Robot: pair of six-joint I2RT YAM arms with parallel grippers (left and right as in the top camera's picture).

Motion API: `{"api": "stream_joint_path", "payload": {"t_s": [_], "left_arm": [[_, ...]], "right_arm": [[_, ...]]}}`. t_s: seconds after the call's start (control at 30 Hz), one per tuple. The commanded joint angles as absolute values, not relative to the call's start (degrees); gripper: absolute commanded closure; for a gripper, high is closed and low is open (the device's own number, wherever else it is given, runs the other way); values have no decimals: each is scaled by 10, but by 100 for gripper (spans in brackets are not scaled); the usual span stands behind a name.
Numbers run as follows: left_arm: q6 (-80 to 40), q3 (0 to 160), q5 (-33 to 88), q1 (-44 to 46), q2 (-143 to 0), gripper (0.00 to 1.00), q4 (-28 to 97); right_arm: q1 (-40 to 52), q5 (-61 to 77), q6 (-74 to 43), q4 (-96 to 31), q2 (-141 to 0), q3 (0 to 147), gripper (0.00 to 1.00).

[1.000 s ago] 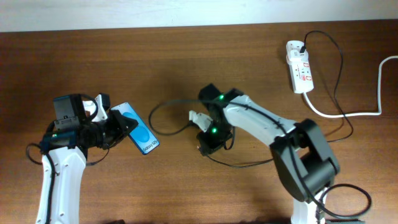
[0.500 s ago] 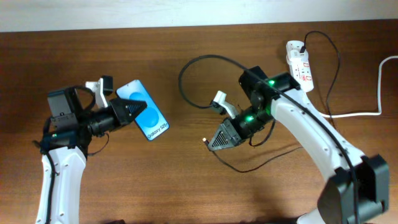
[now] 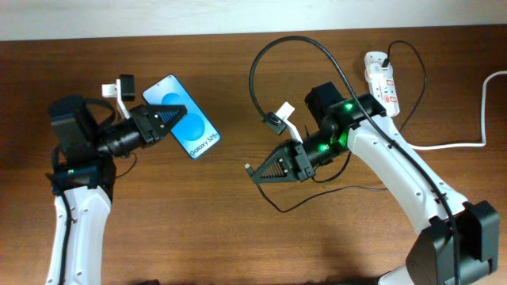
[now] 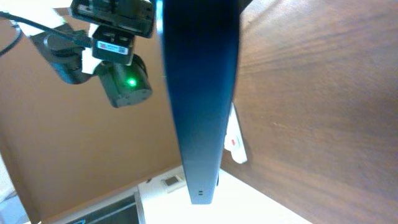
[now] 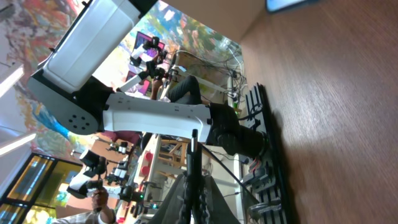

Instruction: Plug charger to phone and switch on socket

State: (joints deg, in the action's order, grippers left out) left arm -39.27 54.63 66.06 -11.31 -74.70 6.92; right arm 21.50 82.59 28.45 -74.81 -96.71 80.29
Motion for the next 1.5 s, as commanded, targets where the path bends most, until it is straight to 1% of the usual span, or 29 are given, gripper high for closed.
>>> {"api": "stream_joint_path", "payload": {"t_s": [0.0,0.17,0.27,0.37,0.6,0.77,1.0,1.13,1.3,1.47], "left_arm": [[-461,559,674,-83,-747,100,65],[-469,559,662,-61,-747,100,65],[-469,559,661,-62,-747,100,65],[-469,559,642,-61,-747,100,70],[-469,559,629,-61,-747,100,88],[-488,559,616,-61,-747,100,88],[-540,559,617,-62,-747,100,84],[-551,559,621,-62,-747,100,84],[-558,559,669,-62,-747,100,26],[-557,559,668,-62,-747,100,22]], "right_arm": [[214,857,283,-742,-976,796,96],[213,833,186,-688,-997,796,96],[213,834,159,-660,-1010,796,96],[214,834,147,-659,-1010,796,96],[215,864,40,-591,-1010,796,96],[229,869,35,-588,-1010,796,96],[230,871,35,-565,-1010,796,96],[230,889,36,-563,-1010,796,96],[230,889,36,-566,-1010,796,96],[230,889,42,-561,-1010,796,96]]}}
